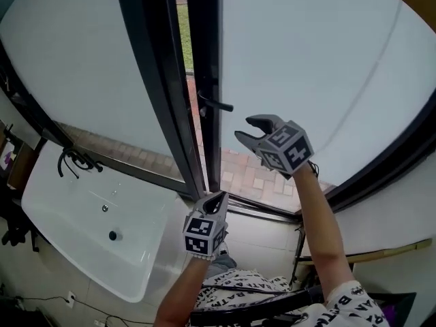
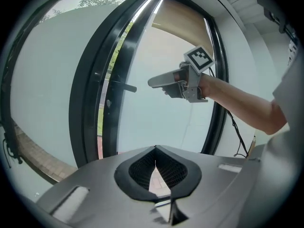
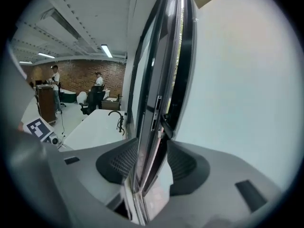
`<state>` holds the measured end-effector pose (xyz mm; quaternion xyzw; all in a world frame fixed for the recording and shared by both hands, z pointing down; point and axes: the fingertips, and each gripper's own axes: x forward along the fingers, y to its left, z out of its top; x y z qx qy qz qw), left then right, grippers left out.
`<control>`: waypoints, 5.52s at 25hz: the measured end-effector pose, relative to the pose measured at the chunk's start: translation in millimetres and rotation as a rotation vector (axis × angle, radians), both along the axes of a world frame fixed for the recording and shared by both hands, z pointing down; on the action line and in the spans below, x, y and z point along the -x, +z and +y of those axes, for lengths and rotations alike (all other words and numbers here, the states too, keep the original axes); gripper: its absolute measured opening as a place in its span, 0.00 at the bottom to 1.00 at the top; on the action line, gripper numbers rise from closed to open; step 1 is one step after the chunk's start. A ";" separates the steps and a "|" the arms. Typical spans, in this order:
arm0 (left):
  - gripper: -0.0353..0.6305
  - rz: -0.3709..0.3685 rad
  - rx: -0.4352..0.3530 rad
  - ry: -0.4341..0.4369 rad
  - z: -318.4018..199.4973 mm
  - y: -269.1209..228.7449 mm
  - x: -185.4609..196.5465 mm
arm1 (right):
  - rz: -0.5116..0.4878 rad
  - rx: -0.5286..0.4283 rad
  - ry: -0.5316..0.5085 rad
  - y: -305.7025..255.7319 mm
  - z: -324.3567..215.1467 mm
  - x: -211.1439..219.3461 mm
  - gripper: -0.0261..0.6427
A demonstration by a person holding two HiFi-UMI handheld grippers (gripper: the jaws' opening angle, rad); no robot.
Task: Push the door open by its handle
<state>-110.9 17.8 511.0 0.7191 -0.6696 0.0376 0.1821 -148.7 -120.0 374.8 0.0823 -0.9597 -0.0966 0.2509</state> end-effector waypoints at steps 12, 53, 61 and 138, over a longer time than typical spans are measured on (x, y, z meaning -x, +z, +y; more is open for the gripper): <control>0.06 0.030 0.013 0.047 -62.7 8.6 23.9 | 0.235 -0.083 -0.070 22.2 -45.4 99.8 0.35; 0.06 0.125 0.113 -0.335 -313.4 -2.3 124.9 | 0.235 0.141 -0.067 49.7 -249.6 176.2 0.07; 0.06 0.105 0.140 -0.336 -363.8 4.4 128.7 | 0.211 0.209 0.035 55.0 -337.7 177.8 0.06; 0.06 0.116 0.366 0.092 -834.1 109.5 86.5 | 0.087 0.237 1.268 33.1 -968.5 -460.9 0.05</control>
